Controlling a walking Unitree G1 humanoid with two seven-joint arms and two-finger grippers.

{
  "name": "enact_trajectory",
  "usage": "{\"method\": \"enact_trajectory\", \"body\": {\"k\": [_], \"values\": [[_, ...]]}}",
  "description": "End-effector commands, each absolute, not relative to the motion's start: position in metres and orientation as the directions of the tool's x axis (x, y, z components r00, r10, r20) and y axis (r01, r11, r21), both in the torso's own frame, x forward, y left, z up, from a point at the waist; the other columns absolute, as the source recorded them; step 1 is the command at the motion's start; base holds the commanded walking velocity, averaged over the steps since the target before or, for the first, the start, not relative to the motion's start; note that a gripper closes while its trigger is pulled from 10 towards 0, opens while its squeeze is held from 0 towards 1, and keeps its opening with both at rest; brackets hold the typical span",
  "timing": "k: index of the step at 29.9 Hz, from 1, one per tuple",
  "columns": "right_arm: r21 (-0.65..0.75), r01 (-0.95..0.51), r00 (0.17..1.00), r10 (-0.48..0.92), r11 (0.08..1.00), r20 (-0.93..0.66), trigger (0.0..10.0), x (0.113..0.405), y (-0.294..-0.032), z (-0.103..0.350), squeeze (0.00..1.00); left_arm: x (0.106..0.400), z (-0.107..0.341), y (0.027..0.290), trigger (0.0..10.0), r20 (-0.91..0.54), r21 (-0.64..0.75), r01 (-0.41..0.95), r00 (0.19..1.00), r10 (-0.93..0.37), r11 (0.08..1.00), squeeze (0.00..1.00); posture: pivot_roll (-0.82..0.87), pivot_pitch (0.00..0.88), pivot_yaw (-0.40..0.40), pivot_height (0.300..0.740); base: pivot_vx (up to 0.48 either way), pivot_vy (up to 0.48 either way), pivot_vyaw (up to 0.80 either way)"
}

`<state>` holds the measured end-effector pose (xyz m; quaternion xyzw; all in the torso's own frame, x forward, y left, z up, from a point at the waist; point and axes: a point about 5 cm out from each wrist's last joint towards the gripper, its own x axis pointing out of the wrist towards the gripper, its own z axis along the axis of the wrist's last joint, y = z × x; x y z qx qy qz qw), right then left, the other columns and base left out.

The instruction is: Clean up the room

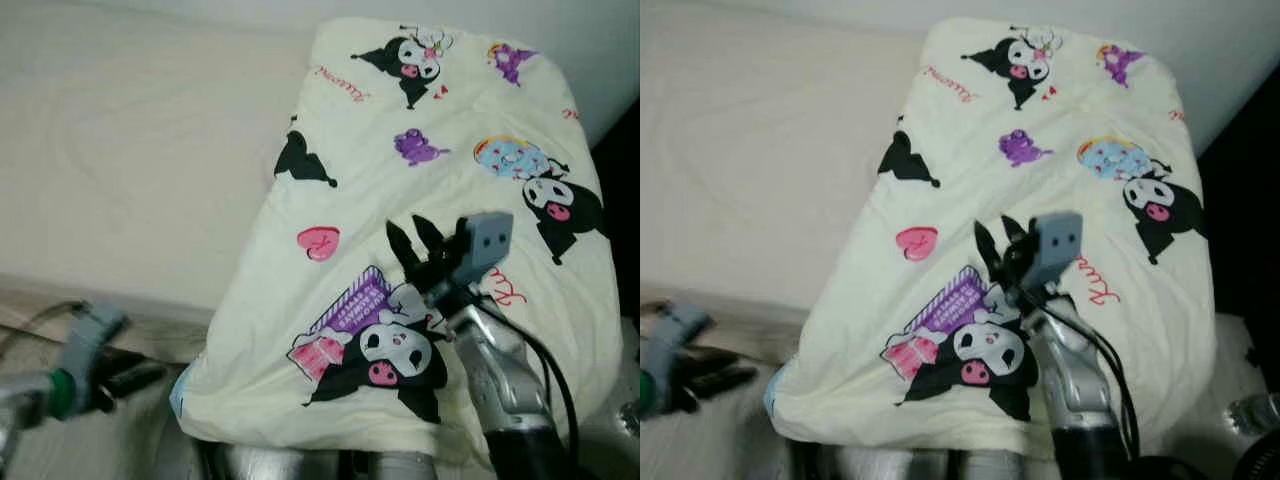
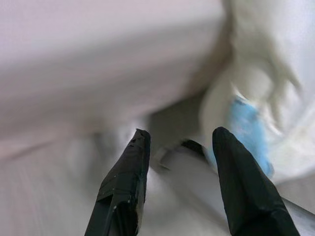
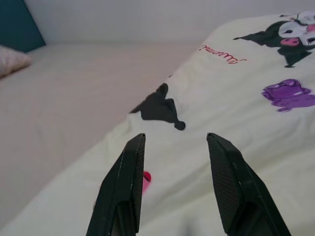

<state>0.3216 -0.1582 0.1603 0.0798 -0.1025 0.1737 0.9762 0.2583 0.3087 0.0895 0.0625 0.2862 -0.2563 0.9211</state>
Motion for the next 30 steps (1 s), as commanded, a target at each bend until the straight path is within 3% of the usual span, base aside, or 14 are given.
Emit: {"method": "enact_trajectory", "body": {"k": [1,3,8,12,15,16,18,21,24,28,29,30], "values": [[0.179,-0.308,0.948,0.285,0.934,0.144,10.0,0.319,-0.167,0.139,0.00,0.254,0.080,0.309,10.0,-0.566,-0.054,0.486,0.705,-0.428,0.872,0.00,-0.06,0.136,0.028,0.576,0.000,0.000,0.00],[0.222,-0.148,0.988,0.155,0.964,-0.017,10.0,0.308,-0.190,0.101,0.00,0.280,0.092,0.299,10.0,-0.454,-0.013,0.382,0.821,-0.346,0.924,0.00,-0.07,0.138,0.030,0.576,0.000,0.000,0.00],[0.214,0.069,0.982,-0.029,0.974,-0.184,10.0,0.290,-0.218,0.068,0.00,0.299,0.101,0.273,10.0,-0.364,-0.043,0.370,0.859,-0.359,0.928,0.00,-0.09,0.140,0.032,0.576,0.000,0.000,0.00],[0.122,0.207,0.952,-0.170,0.971,-0.255,10.0,0.270,-0.241,0.052,0.00,0.309,0.104,0.249,10.0,-0.321,-0.058,0.413,0.855,-0.408,0.909,0.00,-0.13,0.140,0.033,0.576,0.000,0.000,0.00],[-0.022,0.404,0.844,-0.382,0.914,-0.377,10.0,0.236,-0.284,0.025,0.00,0.322,0.110,0.221,10.0,-0.262,-0.085,0.449,0.851,-0.455,0.889,0.00,-0.15,0.139,0.044,0.576,0.000,0.000,0.00],[-0.022,0.404,0.844,-0.382,0.914,-0.377,10.0,0.236,-0.284,0.025,0.00,0.322,0.110,0.221,10.0,-0.262,-0.085,0.449,0.851,-0.455,0.889,0.00,-0.15,0.139,0.044,0.576,0.000,0.000,0.00],[-0.002,0.497,0.787,-0.452,0.868,-0.421,10.0,0.226,-0.310,0.018,0.00,0.325,0.112,0.214,10.0,-0.247,-0.092,0.453,0.852,-0.461,0.887,0.00,-0.16,0.135,0.046,0.576,0.000,0.000,0.00],[0.028,0.535,0.762,-0.468,0.844,-0.447,10.0,0.224,-0.319,0.015,0.00,0.327,0.112,0.212,10.0,-0.241,-0.092,0.446,0.857,-0.455,0.890,0.00,-0.16,0.135,0.046,0.576,0.000,0.000,0.00],[0.096,0.677,0.645,-0.525,0.730,-0.555,10.0,0.207,-0.348,0.004,0.00,0.329,0.117,0.210,10.0,-0.211,-0.102,0.414,0.880,-0.426,0.905,0.00,-0.14,0.132,0.036,0.576,0.000,0.000,0.00],[0.087,0.704,0.614,-0.544,0.705,-0.572,10.0,0.202,-0.355,0.002,0.00,0.329,0.118,0.210,10.0,-0.204,-0.106,0.407,0.884,-0.421,0.907,0.00,-0.13,0.132,0.034,0.576,0.000,0.000,0.00],[0.005,0.762,0.535,-0.624,0.648,-0.569,10.0,0.190,-0.373,0.005,0.00,0.327,0.117,0.214,10.0,-0.204,-0.106,0.389,0.892,-0.403,0.915,0.00,-0.13,0.129,0.029,0.576,0.000,0.000,0.00],[0.005,0.762,0.535,-0.624,0.648,-0.569,10.0,0.190,-0.373,0.005,0.00,0.327,0.117,0.214,10.0,-0.204,-0.106,0.389,0.892,-0.403,0.915,0.00,-0.13,0.129,0.029,0.576,0.000,0.000,0.00]]}}
